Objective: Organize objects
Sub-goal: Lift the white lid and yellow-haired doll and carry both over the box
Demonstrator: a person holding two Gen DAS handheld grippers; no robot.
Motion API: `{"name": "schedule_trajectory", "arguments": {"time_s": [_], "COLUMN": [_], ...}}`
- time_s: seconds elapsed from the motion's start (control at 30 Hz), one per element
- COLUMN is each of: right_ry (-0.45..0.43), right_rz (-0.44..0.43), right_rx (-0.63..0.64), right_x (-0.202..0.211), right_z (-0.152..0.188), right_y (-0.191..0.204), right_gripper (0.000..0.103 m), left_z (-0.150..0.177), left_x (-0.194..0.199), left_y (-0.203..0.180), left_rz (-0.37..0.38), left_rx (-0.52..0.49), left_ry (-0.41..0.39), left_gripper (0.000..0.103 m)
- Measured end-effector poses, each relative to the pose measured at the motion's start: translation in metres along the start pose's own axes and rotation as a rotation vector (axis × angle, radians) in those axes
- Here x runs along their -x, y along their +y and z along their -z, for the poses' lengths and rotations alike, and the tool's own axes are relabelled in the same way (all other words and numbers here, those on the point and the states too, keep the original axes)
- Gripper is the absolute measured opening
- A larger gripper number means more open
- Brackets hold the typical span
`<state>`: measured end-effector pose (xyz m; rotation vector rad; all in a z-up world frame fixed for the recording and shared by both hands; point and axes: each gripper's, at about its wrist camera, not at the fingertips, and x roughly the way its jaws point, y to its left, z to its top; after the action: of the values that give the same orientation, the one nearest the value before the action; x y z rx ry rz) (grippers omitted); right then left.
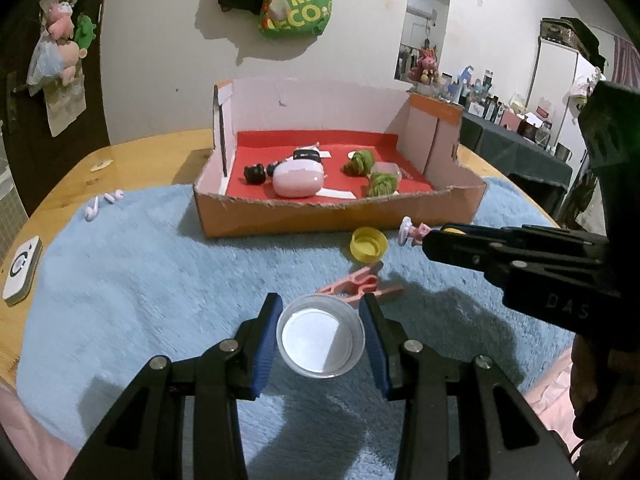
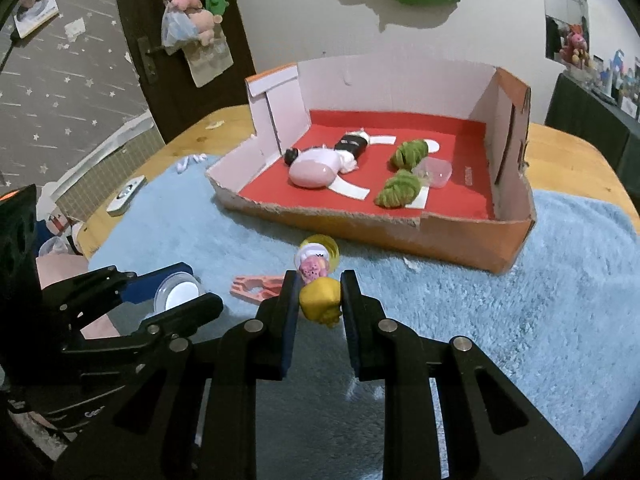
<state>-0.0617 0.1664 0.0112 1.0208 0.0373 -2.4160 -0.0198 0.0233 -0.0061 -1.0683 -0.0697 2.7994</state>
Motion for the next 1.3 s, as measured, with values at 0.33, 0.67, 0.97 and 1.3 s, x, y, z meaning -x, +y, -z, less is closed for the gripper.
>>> {"name": "schedule_trajectory", "arguments": {"time_s": [0.33,0.67,0.97,1.3], "right_ry": [-0.015,-0.024,-0.027,-0.039], "right_rz": [-0.008,-0.012,-0.018,-0.015], "right_rx": [0.018,0.030,0.043,0.045], "right_x": [0.004,0.006,0.004,0.001], "right_z": [-0.007,-0.017,-0.026,-0.038], "right_y": [0.008,0.011,0.013,0.008], "right_gripper": [0.020,0.020,0.020,0.020], "left_z": [-0.014,-0.031,-0.048,-0.064], "left_x": [-0.002,-0.005,-0.008,-0.017], "left_y": [0.007,0.014,0.015,0.021], "left_rz": [-0.006,-0.001,-0.003,0.007], "left_rx": [0.002,0.001,-0.025,-0.026], "left_ry": [0.005,-0.004,-0.019,-0.015], "left_gripper": [0.042,0.042,0.042,0.042]}}
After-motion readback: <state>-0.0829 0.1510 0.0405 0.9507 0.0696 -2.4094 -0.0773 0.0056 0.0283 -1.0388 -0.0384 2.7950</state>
